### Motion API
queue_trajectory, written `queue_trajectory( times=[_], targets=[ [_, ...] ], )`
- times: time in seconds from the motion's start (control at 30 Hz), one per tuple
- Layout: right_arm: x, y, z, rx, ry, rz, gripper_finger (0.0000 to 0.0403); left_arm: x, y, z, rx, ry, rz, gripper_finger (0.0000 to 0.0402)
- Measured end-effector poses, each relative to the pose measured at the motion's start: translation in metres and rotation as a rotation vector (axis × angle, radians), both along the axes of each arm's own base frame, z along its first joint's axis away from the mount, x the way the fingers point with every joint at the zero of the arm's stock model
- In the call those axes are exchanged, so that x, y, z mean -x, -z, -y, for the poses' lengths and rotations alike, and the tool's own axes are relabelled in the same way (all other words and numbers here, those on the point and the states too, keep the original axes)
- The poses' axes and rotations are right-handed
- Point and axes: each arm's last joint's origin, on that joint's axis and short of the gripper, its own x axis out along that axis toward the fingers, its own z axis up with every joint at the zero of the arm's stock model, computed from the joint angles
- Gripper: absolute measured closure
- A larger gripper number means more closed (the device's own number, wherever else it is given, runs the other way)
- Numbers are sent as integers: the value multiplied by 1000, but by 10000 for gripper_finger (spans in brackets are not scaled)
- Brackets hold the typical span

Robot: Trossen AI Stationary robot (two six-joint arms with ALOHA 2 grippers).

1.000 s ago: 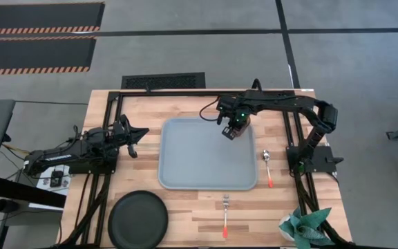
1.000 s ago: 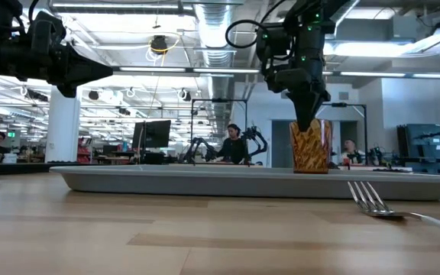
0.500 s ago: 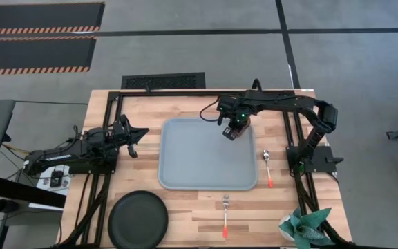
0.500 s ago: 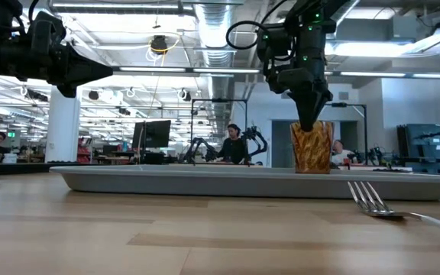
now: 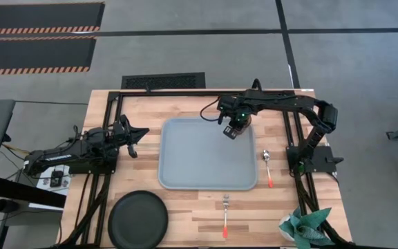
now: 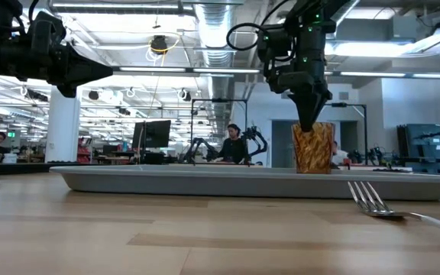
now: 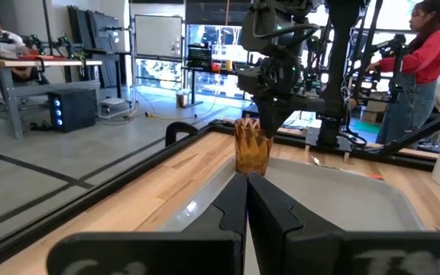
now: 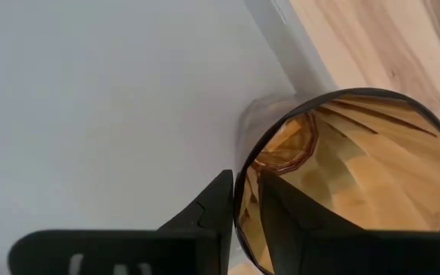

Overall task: Pick and place plate/cup/fork/spoon on tray
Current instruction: Put the brown cup on the gray serving tray, then put the orange spoon on the left side of the gray serving tray

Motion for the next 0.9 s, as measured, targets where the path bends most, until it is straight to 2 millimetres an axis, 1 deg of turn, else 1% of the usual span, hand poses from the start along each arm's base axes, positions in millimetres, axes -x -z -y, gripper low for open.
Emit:
queue_trajectory(
  times=[0.23, 0.3, 0.47, 0.6, 0.67, 0.73, 0.8, 0.9],
  targets=[
    [-3, 0, -2, 11, -15, 17, 314, 0, 0, 0, 0, 0, 0, 401],
    [-3, -1, -3, 22, -15, 15, 308, 0, 0, 0, 0, 0, 0, 401],
    [0, -11, -6, 43, 1, 42, 270, 0, 0, 0, 0, 0, 0, 401],
    [1, -32, -13, 65, -14, 107, 237, 0, 0, 0, 0, 0, 0, 401],
    [2, -43, -21, 75, -35, 143, 228, 0, 0, 0, 0, 0, 0, 401],
    [5, -56, -32, 78, -60, 189, 229, 0, 0, 0, 0, 0, 0, 401],
    [10, -67, -46, 69, -71, 228, 245, 0, 0, 0, 0, 0, 0, 401],
    [19, -73, -74, 58, -79, 256, 294, 0, 0, 0, 0, 0, 0, 401]
  ],
)
